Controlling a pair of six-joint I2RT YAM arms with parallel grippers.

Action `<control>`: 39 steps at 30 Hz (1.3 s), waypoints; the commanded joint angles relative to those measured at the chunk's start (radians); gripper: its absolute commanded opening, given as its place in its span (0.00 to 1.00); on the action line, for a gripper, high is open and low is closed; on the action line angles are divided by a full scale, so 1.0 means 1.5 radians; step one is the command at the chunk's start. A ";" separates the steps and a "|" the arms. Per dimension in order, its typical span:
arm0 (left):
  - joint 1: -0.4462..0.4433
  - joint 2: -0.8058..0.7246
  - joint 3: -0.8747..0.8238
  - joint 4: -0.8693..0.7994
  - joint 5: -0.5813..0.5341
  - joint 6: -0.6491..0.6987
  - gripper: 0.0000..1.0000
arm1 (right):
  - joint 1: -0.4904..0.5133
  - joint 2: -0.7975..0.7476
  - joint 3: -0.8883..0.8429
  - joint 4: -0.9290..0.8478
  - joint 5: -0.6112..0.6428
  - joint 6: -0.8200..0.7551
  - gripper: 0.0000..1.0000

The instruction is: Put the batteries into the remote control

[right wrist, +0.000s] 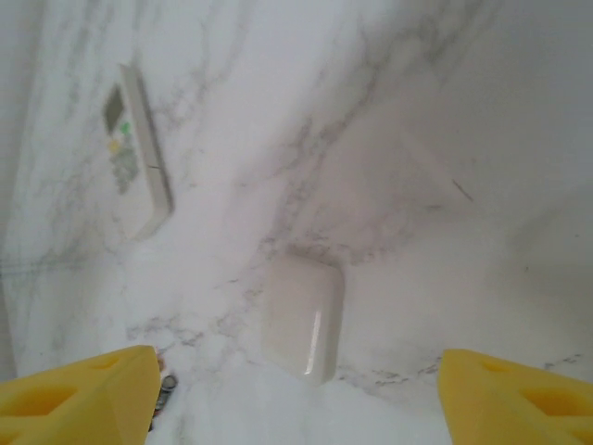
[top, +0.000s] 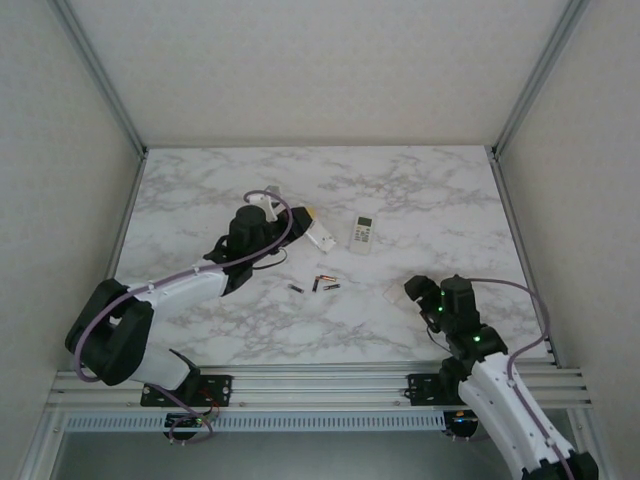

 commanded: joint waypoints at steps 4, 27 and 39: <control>0.059 0.063 0.035 -0.002 -0.115 -0.027 0.00 | 0.000 0.033 0.137 0.023 -0.060 -0.121 0.82; 0.071 0.105 -0.183 0.115 -0.214 -0.092 0.43 | 0.132 0.321 0.296 0.029 -0.115 -0.225 0.86; 0.056 -0.157 -0.152 -0.234 -0.414 0.015 0.72 | 0.152 0.360 0.324 0.031 -0.097 -0.226 0.87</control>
